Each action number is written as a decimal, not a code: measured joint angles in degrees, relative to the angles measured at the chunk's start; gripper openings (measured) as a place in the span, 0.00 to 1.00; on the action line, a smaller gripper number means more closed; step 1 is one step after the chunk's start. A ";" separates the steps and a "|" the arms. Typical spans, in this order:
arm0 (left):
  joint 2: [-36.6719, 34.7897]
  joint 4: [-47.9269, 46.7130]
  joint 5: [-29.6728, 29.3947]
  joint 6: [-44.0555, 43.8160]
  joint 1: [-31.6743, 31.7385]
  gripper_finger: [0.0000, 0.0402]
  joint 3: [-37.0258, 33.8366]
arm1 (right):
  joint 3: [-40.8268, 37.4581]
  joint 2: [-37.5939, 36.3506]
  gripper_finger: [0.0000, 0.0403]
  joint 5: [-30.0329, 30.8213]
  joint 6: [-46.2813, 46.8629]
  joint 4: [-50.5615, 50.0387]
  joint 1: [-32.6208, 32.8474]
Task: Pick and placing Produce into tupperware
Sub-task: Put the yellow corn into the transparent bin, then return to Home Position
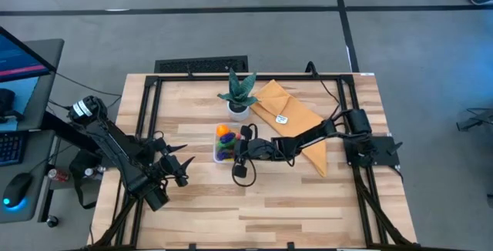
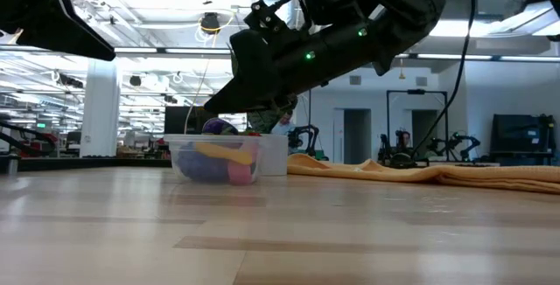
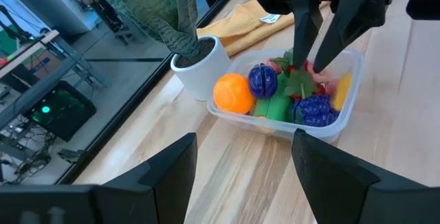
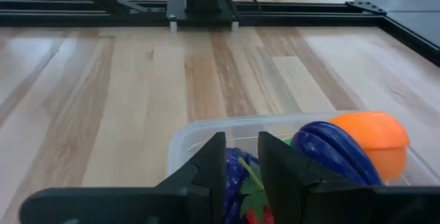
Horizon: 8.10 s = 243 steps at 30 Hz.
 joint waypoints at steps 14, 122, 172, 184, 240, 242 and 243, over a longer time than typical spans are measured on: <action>0.00 0.02 -2.73 -0.01 -0.02 0.57 0.00 | -0.07 -3.82 0.30 2.17 -10.80 -0.70 3.99; -78.36 61.09 51.35 102.06 33.75 0.57 -19.26 | -40.52 -70.46 0.29 -61.05 -2.63 0.91 -36.80; -78.38 62.61 55.66 102.67 35.54 0.57 -22.71 | -42.93 -49.11 0.29 -68.72 7.09 41.36 -42.22; -78.38 70.82 54.65 98.57 42.53 0.57 -33.04 | -42.93 -49.34 0.29 -71.80 -1.80 28.62 -39.43; -78.34 60.54 59.41 95.85 44.52 0.57 -29.90 | -62.88 -78.35 0.29 -21.31 -6.51 15.68 -7.90; -78.34 59.96 59.66 95.40 44.52 0.57 -29.90 | -62.90 -78.38 0.29 -20.38 -6.51 16.79 -7.12; -78.34 59.43 59.93 95.05 44.51 0.57 -29.90 | -62.90 -78.75 0.29 -20.22 -6.50 17.53 -7.10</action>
